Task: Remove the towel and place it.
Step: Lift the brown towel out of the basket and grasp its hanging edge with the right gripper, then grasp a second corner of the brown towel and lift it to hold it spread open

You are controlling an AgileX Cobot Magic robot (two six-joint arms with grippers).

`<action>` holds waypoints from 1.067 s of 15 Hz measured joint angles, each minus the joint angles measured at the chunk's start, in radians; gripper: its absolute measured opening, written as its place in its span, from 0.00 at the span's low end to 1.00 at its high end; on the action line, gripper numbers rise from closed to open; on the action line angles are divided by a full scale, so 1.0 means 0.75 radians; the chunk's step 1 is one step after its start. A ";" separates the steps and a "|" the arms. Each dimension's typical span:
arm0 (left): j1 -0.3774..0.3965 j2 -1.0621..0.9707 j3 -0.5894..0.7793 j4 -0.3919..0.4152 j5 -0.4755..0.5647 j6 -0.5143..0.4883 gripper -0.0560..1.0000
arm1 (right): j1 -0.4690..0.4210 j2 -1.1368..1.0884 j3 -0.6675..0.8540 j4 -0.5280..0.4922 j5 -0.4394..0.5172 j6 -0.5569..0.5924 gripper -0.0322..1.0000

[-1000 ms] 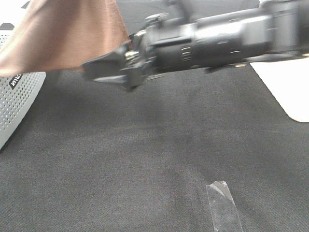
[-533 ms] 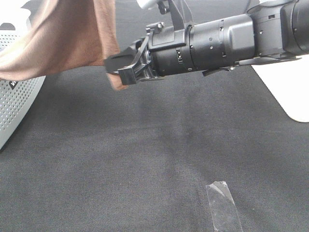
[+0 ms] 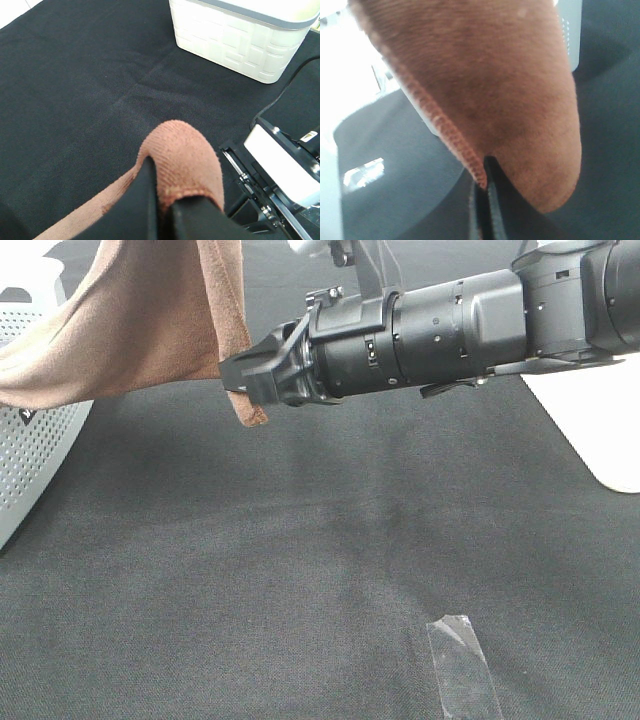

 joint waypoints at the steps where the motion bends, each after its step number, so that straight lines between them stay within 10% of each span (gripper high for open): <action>1: 0.000 0.000 0.000 0.004 0.015 0.000 0.05 | 0.000 -0.015 0.000 -0.003 -0.009 0.069 0.03; 6: 0.000 0.000 0.000 0.179 0.192 0.057 0.05 | -0.005 -0.256 -0.020 -0.716 -0.112 0.907 0.03; 8: 0.000 0.000 0.000 0.280 0.243 0.065 0.05 | -0.007 -0.315 -0.100 -1.245 0.012 1.364 0.03; 9: 0.000 0.000 0.000 0.280 0.243 0.065 0.05 | -0.007 -0.315 -0.100 -1.245 0.012 1.364 0.03; 11: 0.000 0.000 0.000 0.403 0.249 0.068 0.05 | -0.007 -0.331 -0.335 -1.896 0.375 1.853 0.03; 16: 0.000 0.041 0.000 0.449 0.025 0.091 0.05 | -0.007 -0.273 -0.857 -2.428 0.623 1.961 0.03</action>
